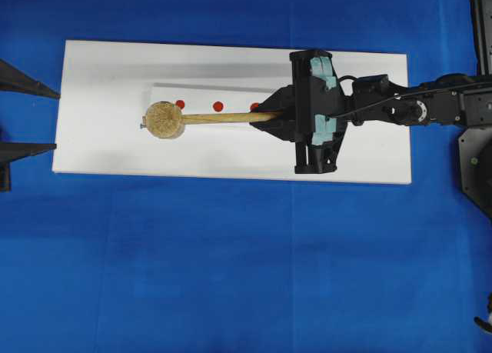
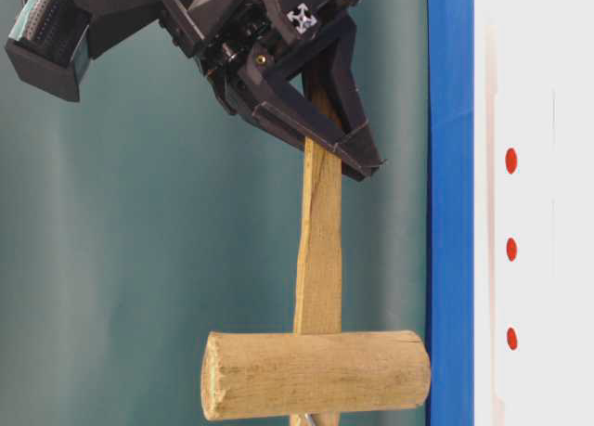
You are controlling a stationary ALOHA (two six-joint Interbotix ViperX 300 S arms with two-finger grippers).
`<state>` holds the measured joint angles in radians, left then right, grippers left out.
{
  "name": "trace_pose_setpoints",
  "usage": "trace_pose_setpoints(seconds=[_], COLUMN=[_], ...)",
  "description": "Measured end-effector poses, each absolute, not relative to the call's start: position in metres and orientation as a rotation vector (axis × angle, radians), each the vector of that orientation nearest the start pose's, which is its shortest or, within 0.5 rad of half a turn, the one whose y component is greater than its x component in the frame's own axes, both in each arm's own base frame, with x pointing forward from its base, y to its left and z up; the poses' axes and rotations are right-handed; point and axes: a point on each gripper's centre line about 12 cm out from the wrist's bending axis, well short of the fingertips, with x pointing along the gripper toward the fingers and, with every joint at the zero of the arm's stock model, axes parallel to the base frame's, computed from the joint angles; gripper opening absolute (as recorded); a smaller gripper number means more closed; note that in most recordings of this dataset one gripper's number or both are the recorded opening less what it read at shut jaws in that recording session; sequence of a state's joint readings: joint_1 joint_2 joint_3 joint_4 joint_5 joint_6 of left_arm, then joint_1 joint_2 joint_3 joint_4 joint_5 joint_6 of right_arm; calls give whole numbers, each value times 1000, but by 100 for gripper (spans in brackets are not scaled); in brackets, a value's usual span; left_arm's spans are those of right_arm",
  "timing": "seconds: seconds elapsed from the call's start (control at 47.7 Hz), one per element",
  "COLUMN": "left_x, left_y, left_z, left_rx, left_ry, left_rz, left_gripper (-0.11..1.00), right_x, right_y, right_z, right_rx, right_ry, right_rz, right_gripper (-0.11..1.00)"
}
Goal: Hit the mark with a hammer.
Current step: 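Swing the mallet head down onto the left red dot with the right gripper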
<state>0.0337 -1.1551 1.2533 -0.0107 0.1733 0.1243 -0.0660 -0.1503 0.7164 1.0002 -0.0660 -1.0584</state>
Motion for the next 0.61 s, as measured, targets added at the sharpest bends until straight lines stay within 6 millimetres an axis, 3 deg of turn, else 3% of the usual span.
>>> trace_pose_setpoints(seconds=[0.168,0.399,0.608], left_x=[162,161,161], left_y=[5,5,5], left_z=[239,237,235], left_rx=[108,105,105], left_ry=[279,287,290], left_rz=[16,16,16], left_gripper=[82,82,82], right_x=[368,365,365], right_y=[-36,-61,-60], right_z=[214,215,215], right_rx=[-61,-53,-52], right_ry=[519,510,509], right_rz=[-133,-213,-214], right_gripper=[2,2,2])
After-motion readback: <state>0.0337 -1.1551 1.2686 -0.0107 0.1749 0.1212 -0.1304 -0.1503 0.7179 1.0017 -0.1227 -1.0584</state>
